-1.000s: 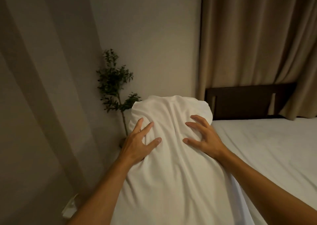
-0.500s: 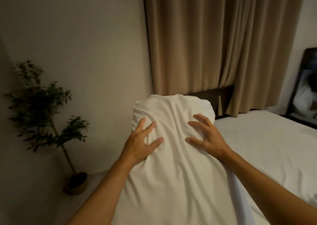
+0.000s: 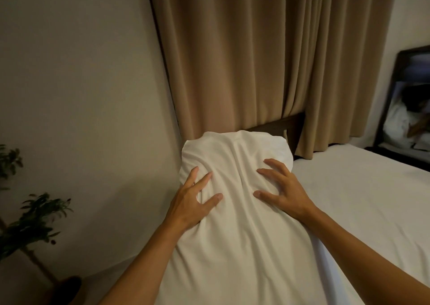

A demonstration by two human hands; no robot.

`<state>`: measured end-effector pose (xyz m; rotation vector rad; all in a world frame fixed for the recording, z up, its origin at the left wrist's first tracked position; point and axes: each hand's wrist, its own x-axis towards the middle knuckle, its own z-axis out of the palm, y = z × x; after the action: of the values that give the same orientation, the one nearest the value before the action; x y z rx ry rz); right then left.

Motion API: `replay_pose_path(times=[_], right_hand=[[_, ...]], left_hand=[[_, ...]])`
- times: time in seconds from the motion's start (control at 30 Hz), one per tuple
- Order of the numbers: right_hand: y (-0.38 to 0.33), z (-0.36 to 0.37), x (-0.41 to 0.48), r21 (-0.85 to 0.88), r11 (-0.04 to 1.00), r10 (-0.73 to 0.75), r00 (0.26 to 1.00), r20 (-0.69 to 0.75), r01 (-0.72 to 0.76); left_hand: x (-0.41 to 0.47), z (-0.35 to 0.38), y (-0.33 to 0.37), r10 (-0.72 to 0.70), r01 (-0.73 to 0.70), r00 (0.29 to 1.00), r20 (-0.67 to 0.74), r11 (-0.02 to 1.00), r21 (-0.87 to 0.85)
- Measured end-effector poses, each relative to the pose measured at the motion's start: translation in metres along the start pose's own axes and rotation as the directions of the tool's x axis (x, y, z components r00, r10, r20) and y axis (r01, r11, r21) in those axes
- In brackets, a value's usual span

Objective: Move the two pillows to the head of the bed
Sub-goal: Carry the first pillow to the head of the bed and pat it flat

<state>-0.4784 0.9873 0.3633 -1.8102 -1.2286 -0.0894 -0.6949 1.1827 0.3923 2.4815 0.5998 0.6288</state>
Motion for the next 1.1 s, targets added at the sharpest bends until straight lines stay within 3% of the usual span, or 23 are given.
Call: replay_pose_path(times=[0.5, 0.73, 1.1], right_hand=[[0.106, 0.018, 0.106, -0.147, 0.952, 0.234, 0.948, -0.216, -0.269], [0.153, 0.010, 0.131, -0.179, 0.895, 0.344, 0.889, -0.304, -0.408], [0.242, -0.019, 0.196, -0.180, 0.853, 0.398, 0.833, -0.383, -0.490]], left_hand=[[0.239, 0.088, -0.072, 0.259, -0.234, 0.939, 0.224, 0.963, -0.132], [0.331, 0.137, -0.069, 0.382, -0.335, 0.872, 0.306, 0.922, -0.194], [0.456, 0.211, -0.052, 0.459, -0.395, 0.814, 0.356, 0.887, -0.241]])
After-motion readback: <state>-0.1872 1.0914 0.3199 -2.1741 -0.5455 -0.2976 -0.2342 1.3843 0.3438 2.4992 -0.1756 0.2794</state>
